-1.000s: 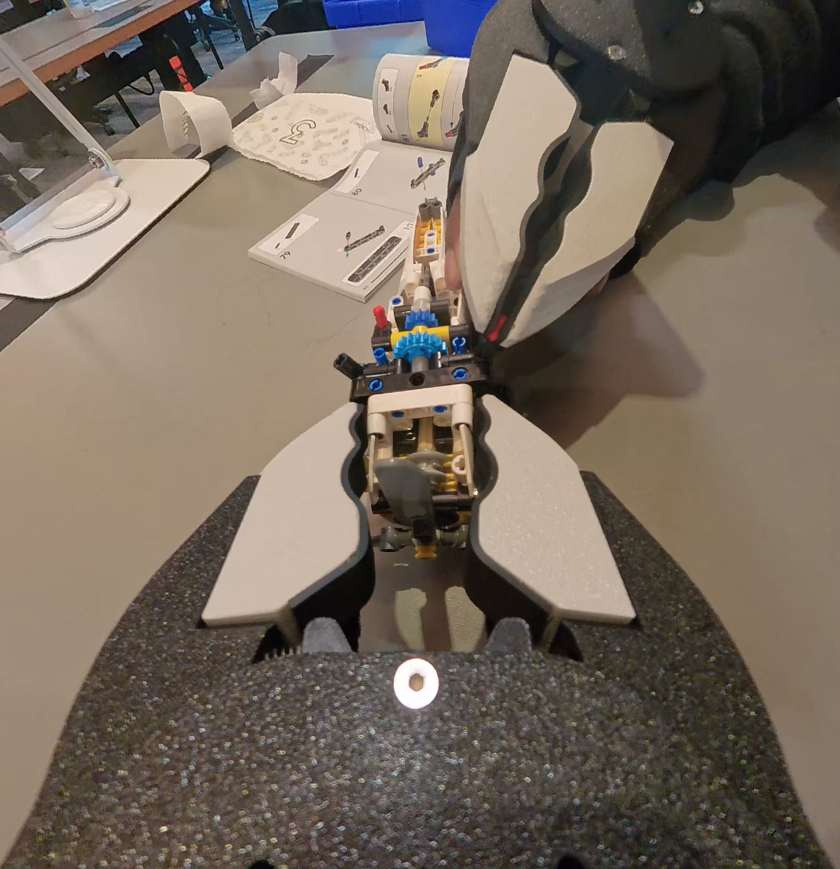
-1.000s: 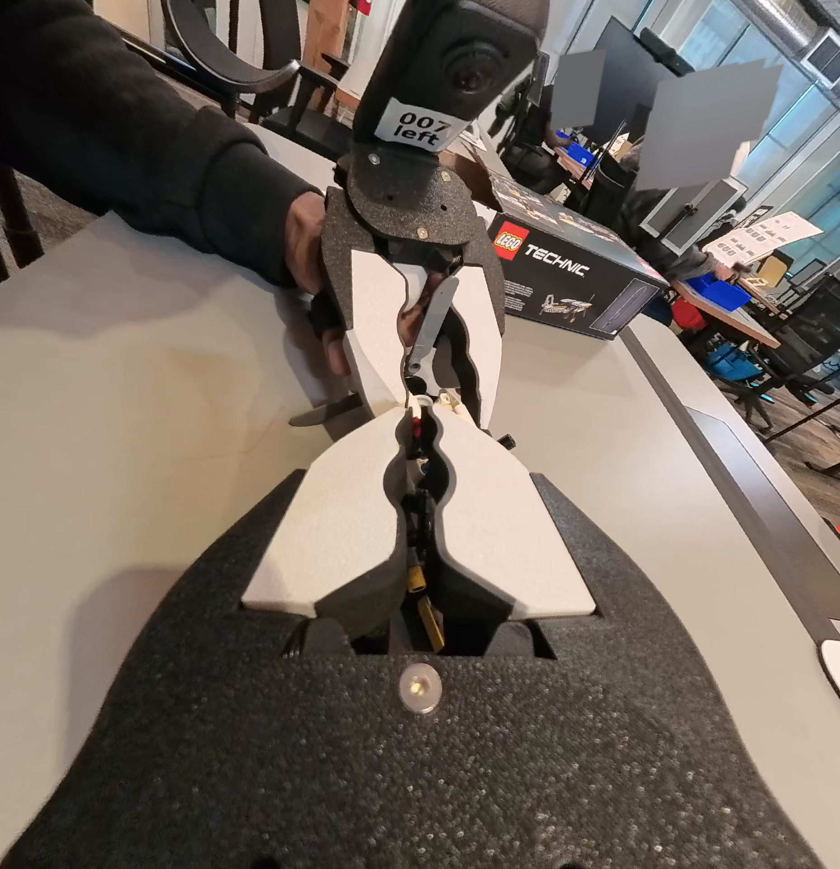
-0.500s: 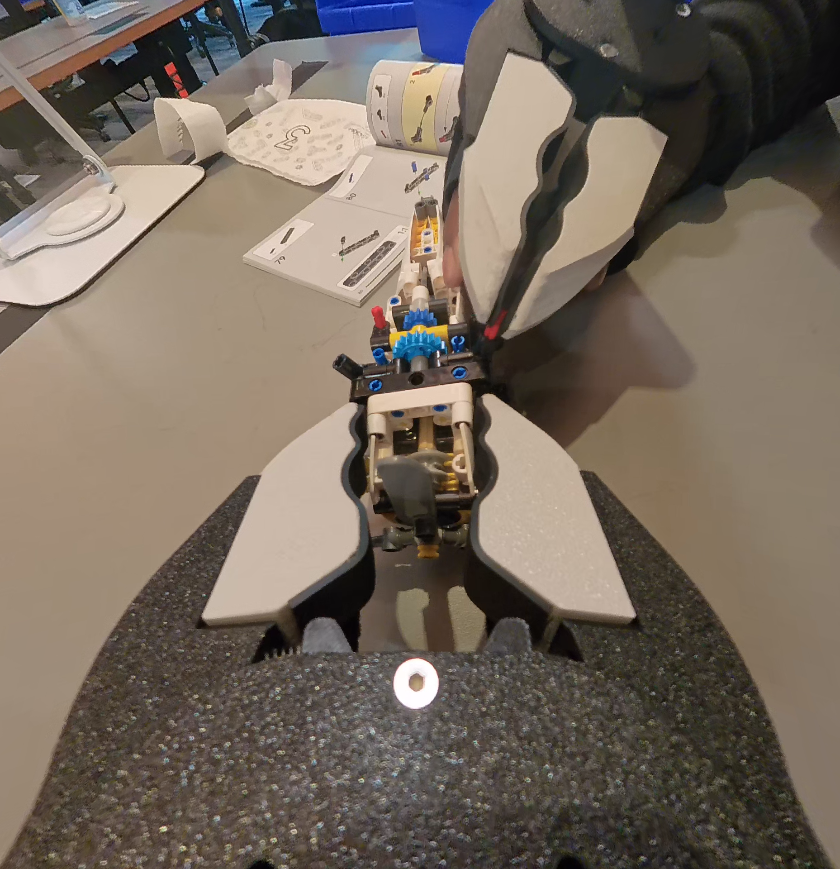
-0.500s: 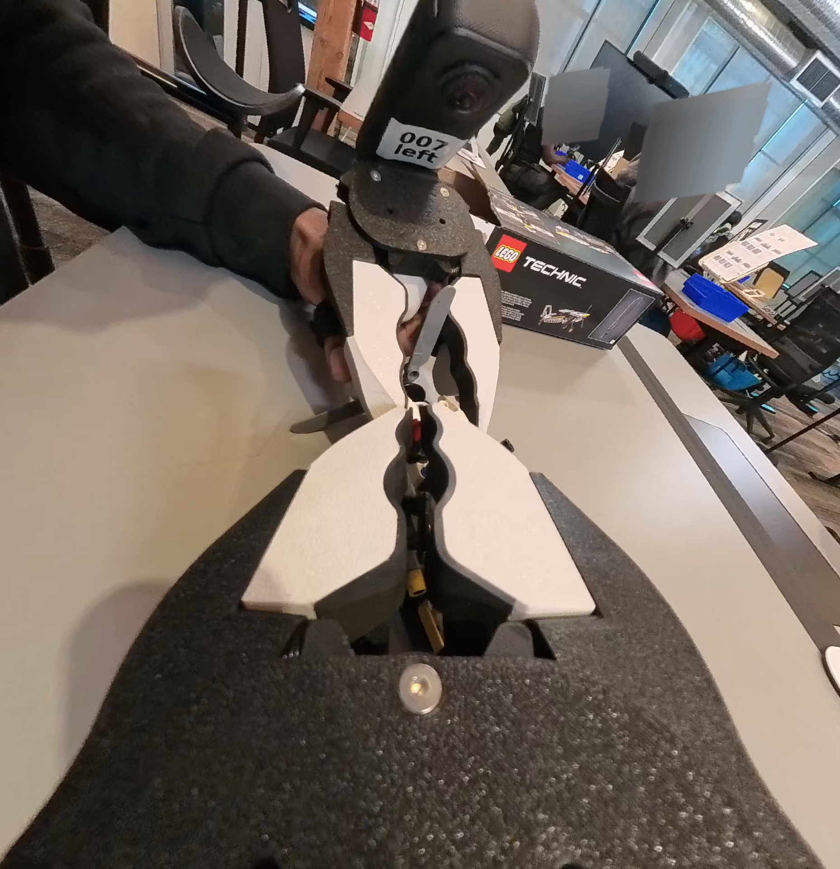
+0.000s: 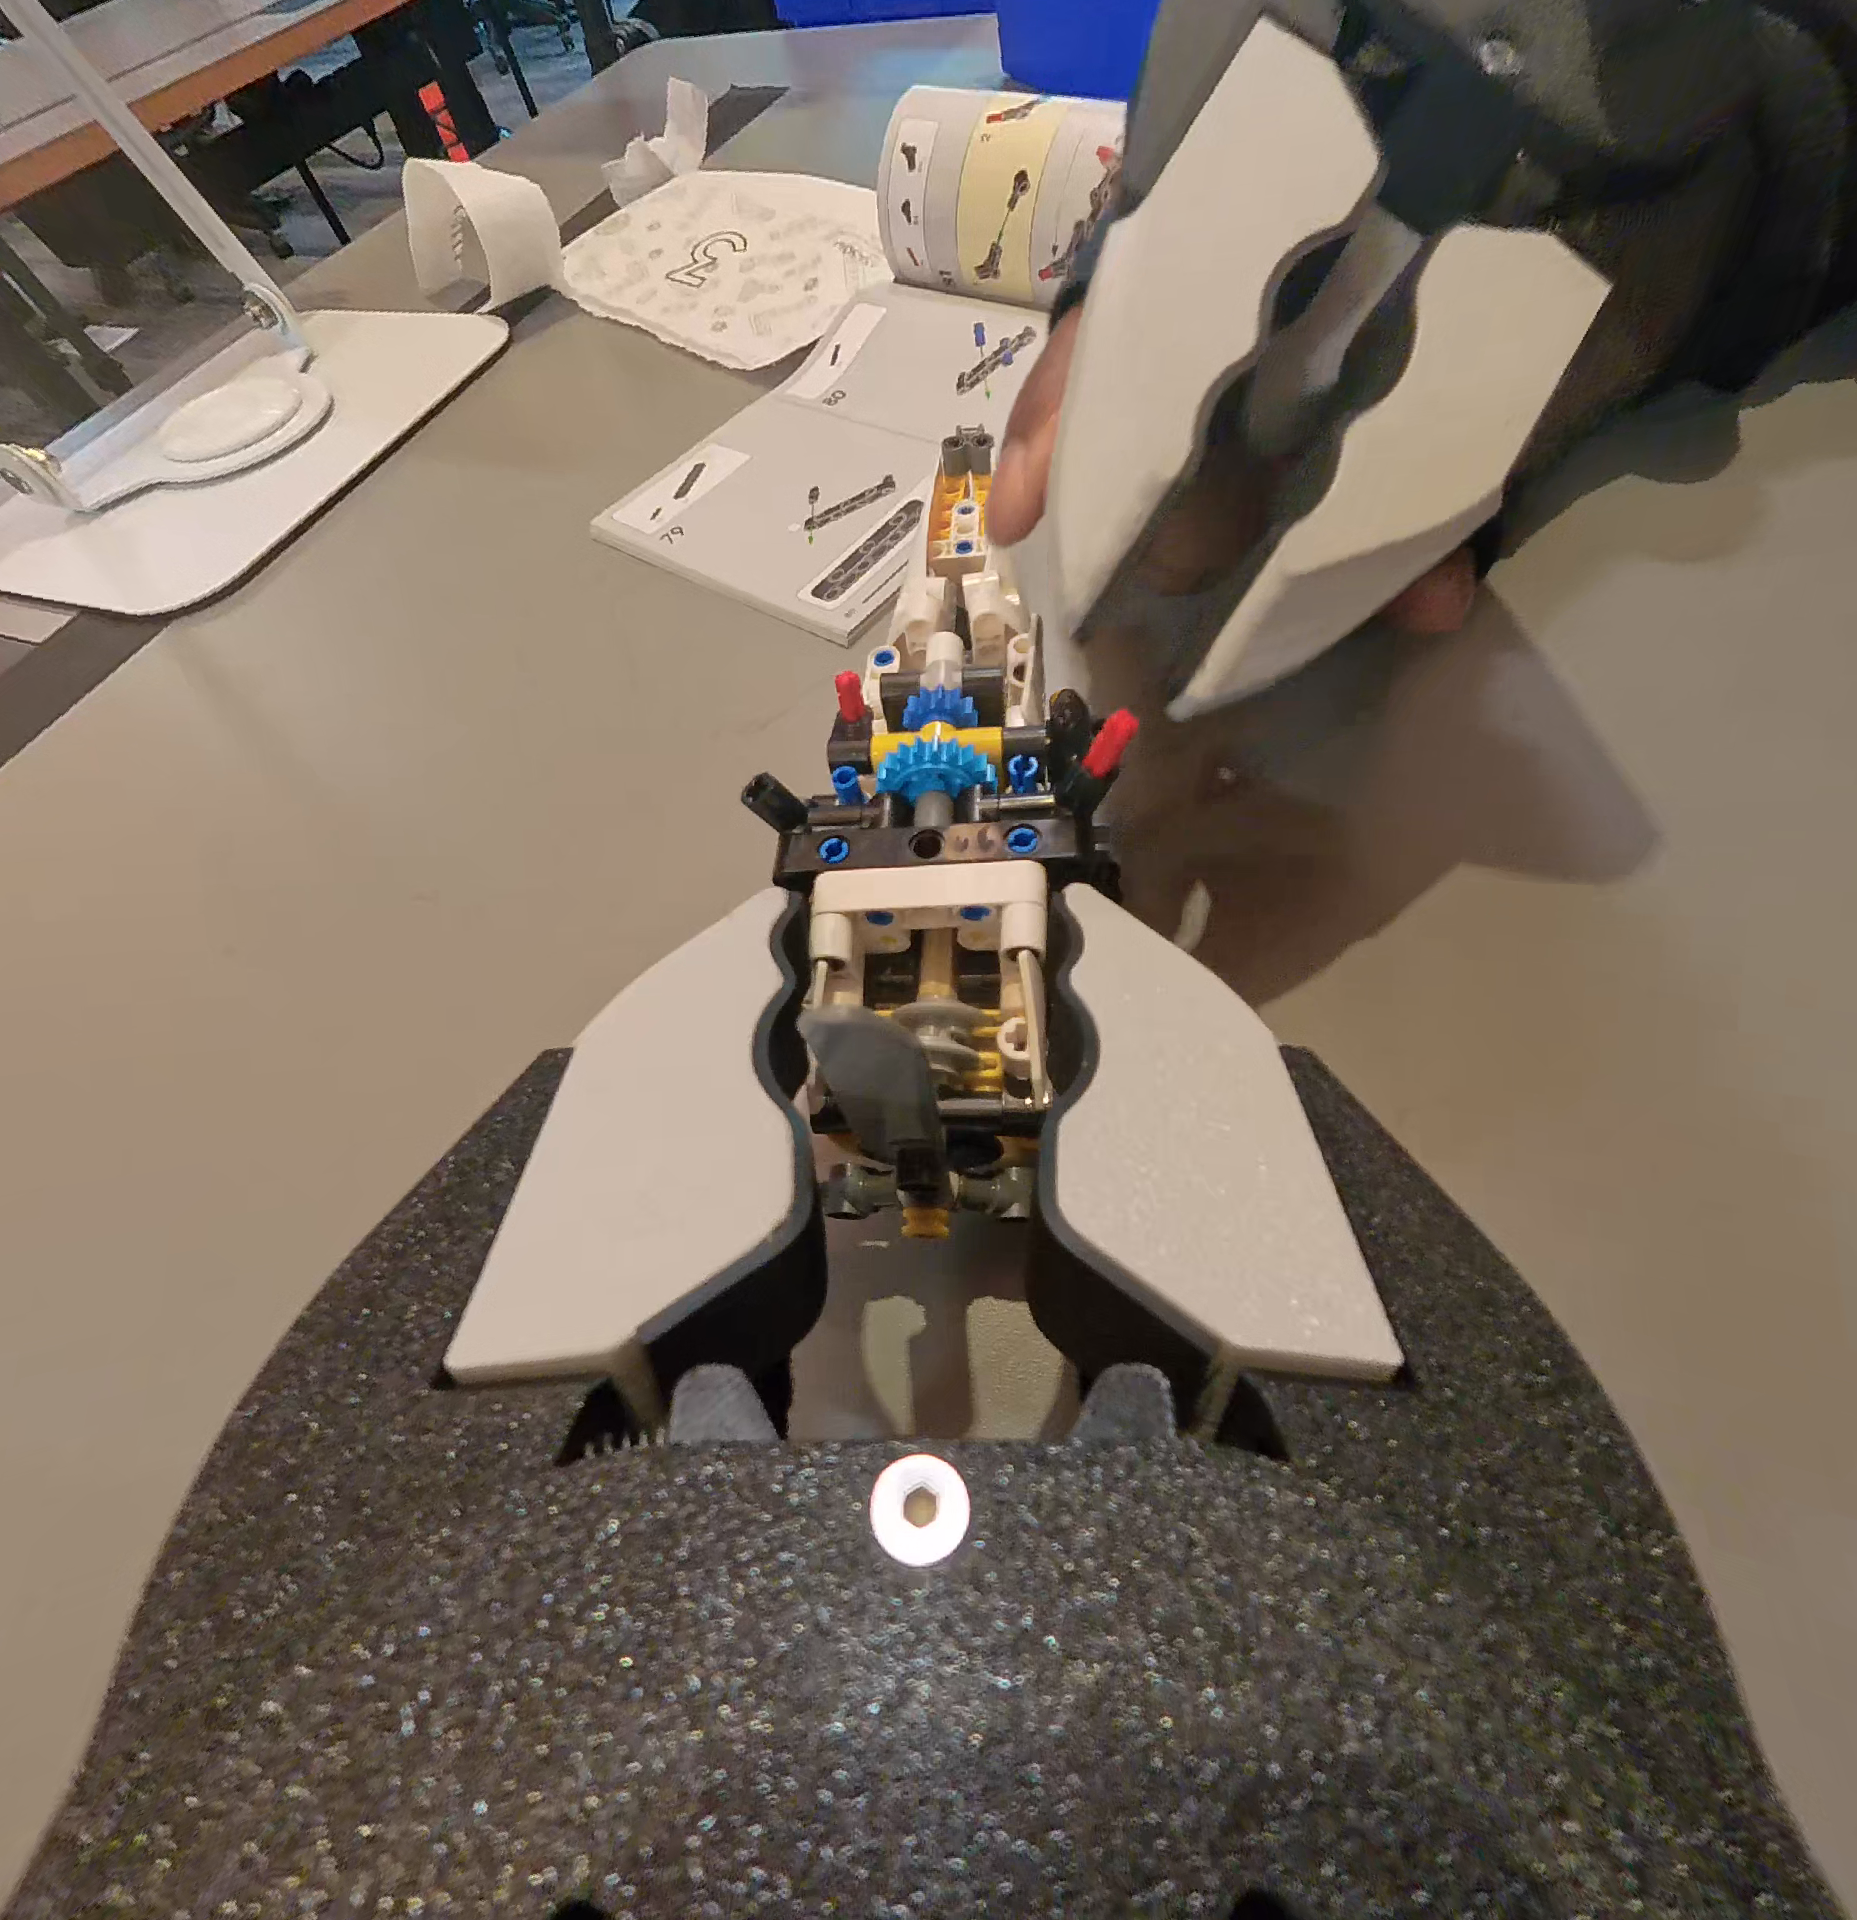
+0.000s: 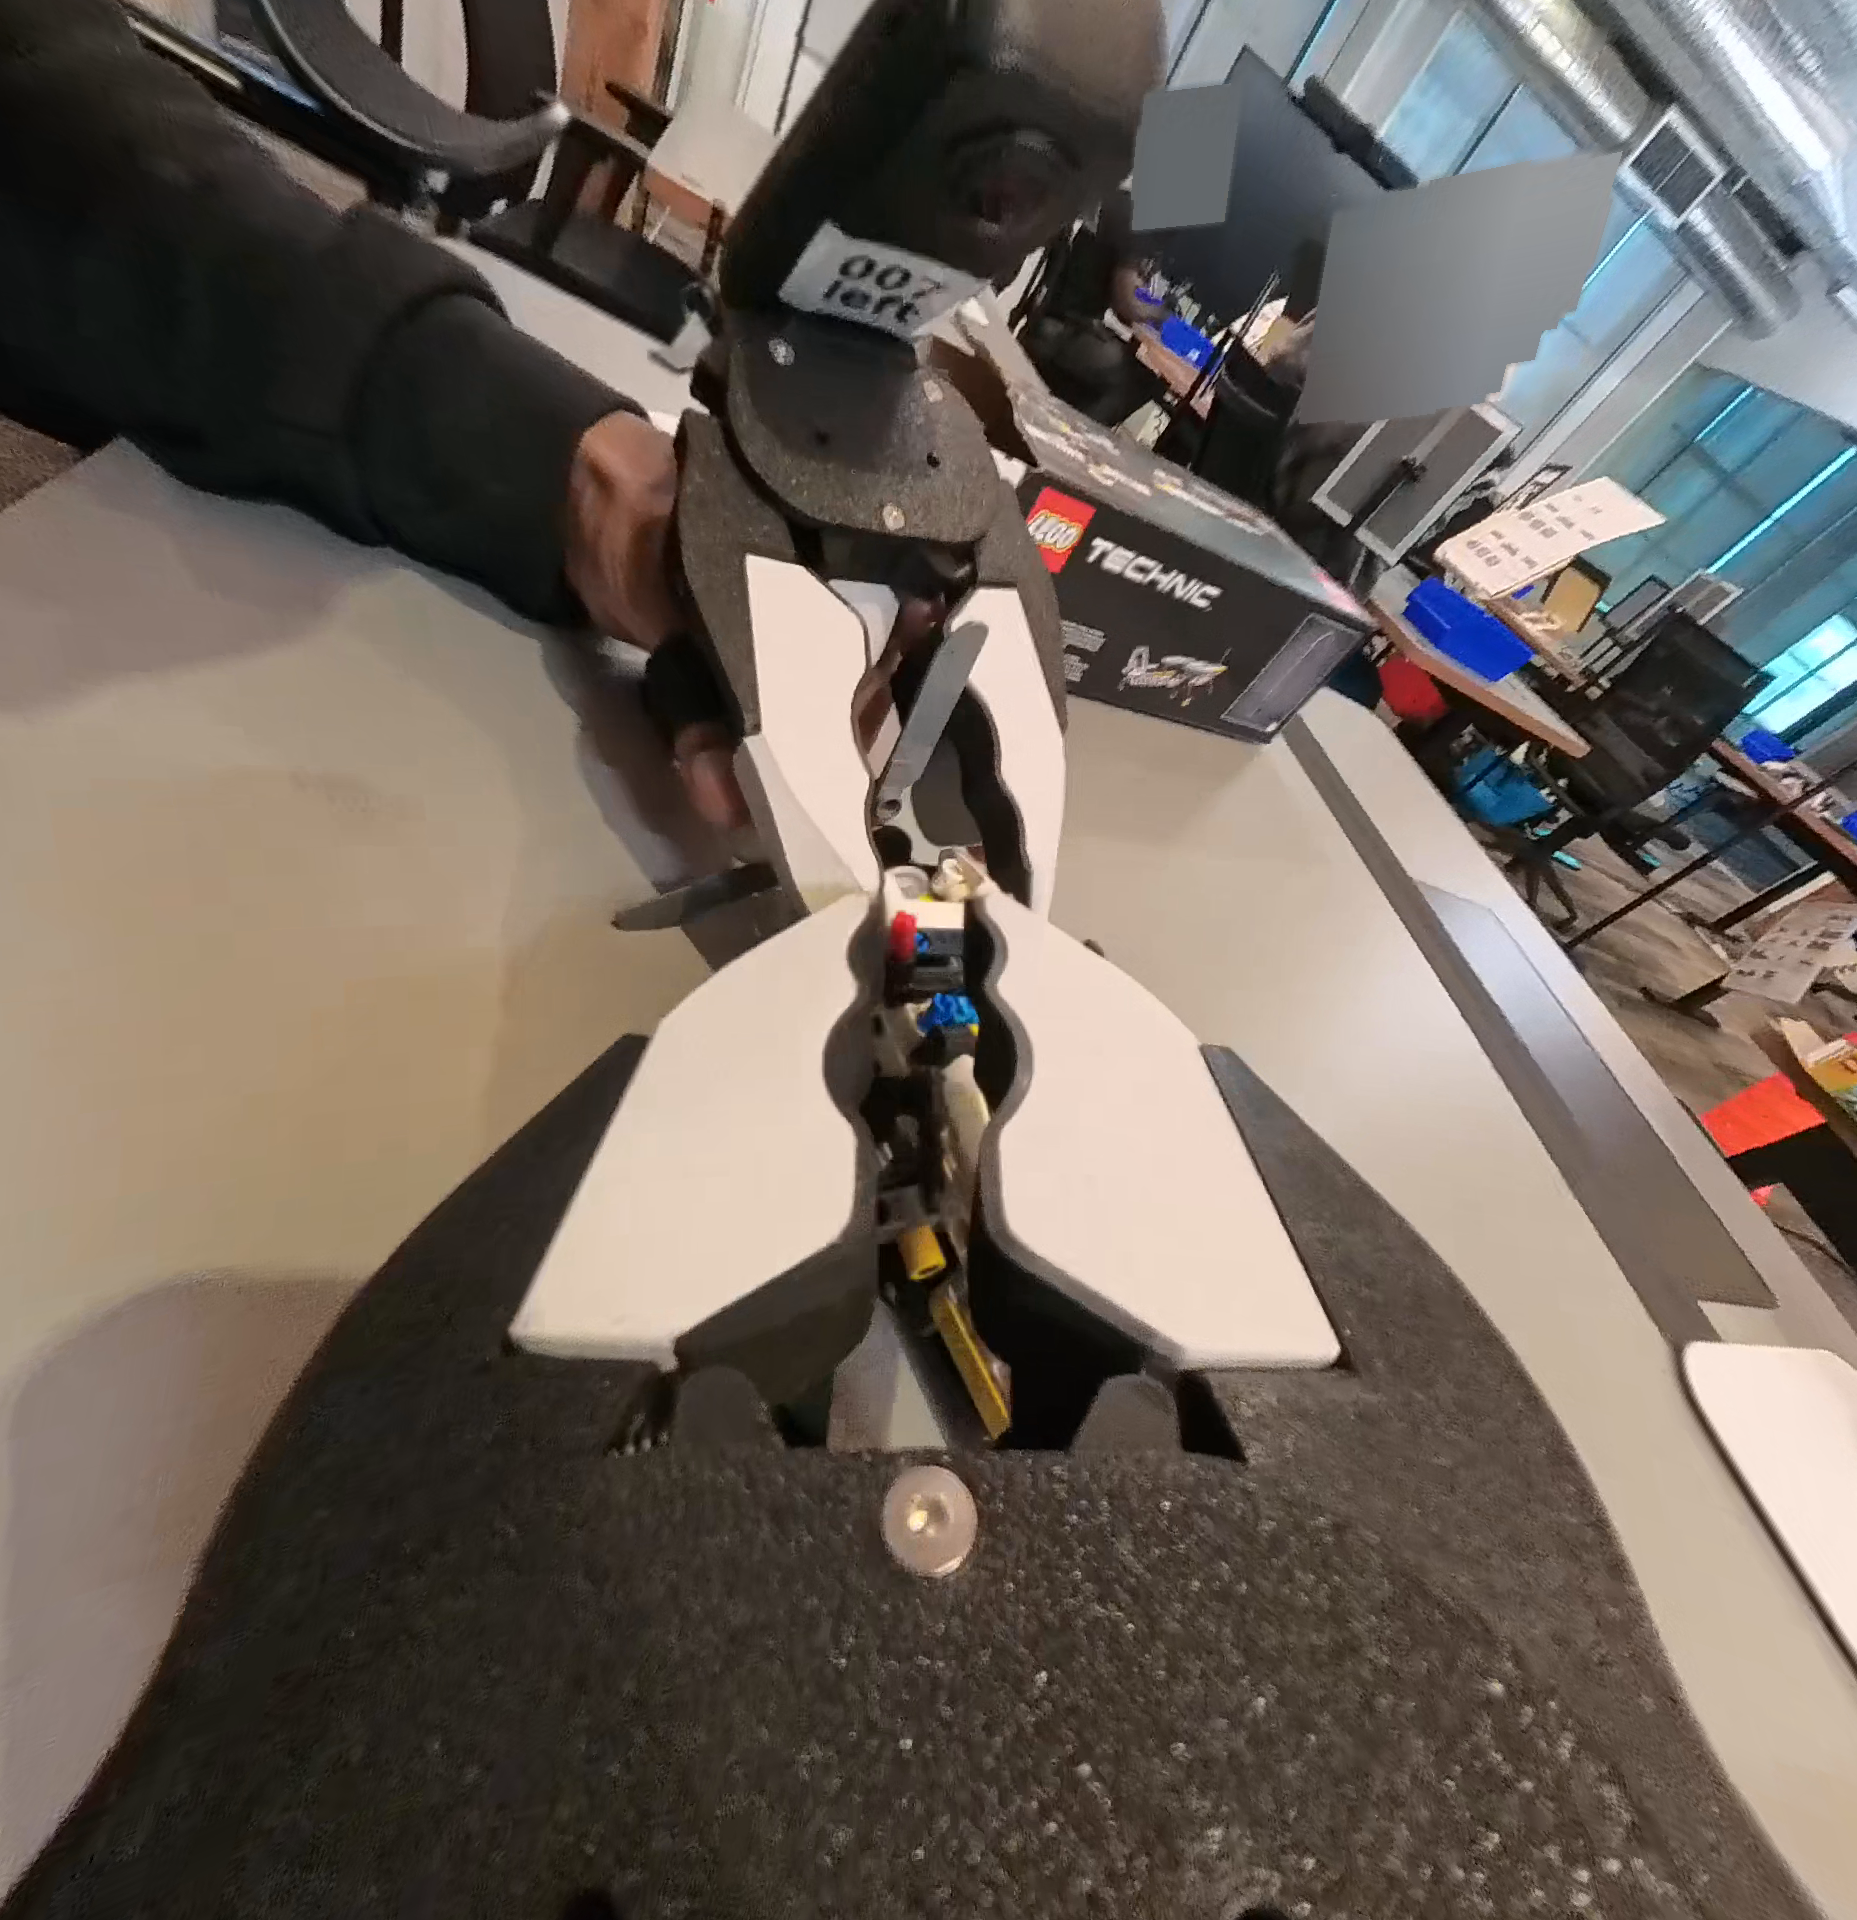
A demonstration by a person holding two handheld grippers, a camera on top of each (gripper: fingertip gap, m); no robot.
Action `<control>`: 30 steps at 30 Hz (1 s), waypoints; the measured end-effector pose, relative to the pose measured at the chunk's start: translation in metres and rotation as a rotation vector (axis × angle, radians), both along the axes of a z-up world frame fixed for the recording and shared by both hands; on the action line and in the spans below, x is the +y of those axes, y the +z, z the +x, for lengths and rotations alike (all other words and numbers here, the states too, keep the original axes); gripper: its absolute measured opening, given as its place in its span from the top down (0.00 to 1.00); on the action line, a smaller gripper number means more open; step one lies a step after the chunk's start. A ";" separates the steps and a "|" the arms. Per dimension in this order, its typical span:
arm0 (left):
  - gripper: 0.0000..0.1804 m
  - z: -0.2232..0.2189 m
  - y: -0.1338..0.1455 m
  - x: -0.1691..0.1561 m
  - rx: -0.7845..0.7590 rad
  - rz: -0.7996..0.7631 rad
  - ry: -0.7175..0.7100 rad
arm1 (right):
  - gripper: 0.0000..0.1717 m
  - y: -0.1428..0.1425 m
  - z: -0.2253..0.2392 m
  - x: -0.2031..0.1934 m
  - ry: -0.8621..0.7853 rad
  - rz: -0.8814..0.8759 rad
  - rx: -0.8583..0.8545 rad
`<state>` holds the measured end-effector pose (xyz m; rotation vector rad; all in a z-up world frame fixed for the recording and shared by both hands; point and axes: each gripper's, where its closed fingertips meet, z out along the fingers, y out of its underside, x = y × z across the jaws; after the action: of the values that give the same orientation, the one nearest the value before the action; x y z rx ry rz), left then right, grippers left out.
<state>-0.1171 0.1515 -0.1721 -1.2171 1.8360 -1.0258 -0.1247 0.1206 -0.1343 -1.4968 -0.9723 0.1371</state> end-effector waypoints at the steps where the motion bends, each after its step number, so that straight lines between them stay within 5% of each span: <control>1: 0.75 0.000 0.000 0.000 -0.001 0.001 0.000 | 0.91 -0.003 -0.002 0.002 0.002 -0.019 -0.011; 18: 0.75 -0.001 0.000 -0.003 0.001 -0.001 -0.020 | 0.98 -0.014 -0.010 0.009 -0.013 -0.062 -0.093; 30: 0.74 0.000 0.000 -0.008 -0.003 -0.008 -0.043 | 0.99 -0.008 -0.007 0.003 -0.020 -0.106 0.011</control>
<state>-0.1175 0.1437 -0.1718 -1.1853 1.8649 -1.0593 -0.1318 0.1232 -0.1424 -1.6009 -0.9533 0.1851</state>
